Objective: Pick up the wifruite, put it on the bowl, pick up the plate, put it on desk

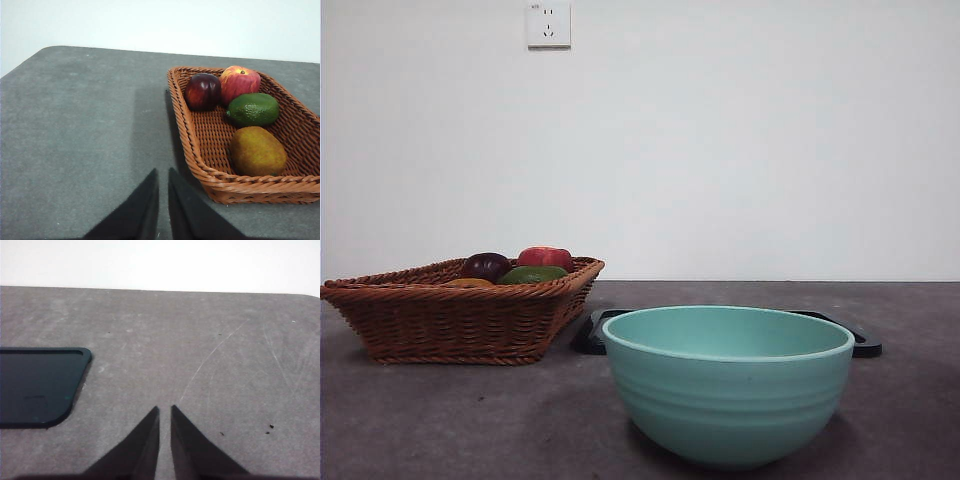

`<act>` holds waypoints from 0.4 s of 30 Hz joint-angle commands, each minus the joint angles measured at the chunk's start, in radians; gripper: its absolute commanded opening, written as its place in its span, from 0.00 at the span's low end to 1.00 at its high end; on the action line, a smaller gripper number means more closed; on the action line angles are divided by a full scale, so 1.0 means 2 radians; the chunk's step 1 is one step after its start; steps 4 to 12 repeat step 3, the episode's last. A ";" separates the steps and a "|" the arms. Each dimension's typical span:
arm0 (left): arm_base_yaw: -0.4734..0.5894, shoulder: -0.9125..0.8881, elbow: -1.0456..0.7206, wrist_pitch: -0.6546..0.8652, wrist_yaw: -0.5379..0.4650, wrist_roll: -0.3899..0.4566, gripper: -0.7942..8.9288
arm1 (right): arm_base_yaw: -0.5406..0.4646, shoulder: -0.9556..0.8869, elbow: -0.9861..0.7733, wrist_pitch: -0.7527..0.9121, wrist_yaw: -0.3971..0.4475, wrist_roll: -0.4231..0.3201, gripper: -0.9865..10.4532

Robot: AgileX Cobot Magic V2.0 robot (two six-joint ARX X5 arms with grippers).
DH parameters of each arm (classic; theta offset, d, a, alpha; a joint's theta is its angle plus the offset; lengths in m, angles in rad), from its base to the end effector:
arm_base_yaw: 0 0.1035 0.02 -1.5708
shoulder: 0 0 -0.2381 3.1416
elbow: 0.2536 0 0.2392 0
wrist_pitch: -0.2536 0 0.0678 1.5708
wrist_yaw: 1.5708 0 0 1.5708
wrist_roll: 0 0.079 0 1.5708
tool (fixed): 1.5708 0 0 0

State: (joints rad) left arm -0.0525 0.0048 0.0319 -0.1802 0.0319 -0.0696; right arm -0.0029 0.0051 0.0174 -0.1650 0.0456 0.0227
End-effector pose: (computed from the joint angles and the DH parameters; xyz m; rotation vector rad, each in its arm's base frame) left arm 0.1564 -0.0107 0.1485 -0.0678 0.1560 -0.0789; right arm 0.1577 -0.0041 0.1453 0.0194 0.1521 -0.0501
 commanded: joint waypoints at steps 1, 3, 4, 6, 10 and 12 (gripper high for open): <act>0.001 -0.001 -0.010 -0.004 0.001 0.001 0.11 | 0.000 -0.001 -0.003 0.006 0.000 -0.002 0.12; 0.001 -0.001 -0.010 -0.004 0.001 0.001 0.11 | 0.000 -0.001 -0.003 0.006 0.000 -0.002 0.12; 0.001 -0.001 -0.010 -0.004 0.001 0.001 0.11 | 0.000 -0.001 -0.003 0.006 0.000 -0.002 0.12; 0.001 -0.001 -0.010 -0.004 0.001 0.001 0.11 | 0.000 -0.001 -0.003 0.006 0.000 -0.002 0.12; 0.001 -0.001 -0.010 -0.004 0.001 0.001 0.11 | 0.000 -0.001 -0.003 0.006 0.000 -0.002 0.12; 0.001 -0.001 -0.010 -0.004 0.001 0.001 0.11 | 0.000 -0.001 -0.003 0.006 0.000 -0.002 0.12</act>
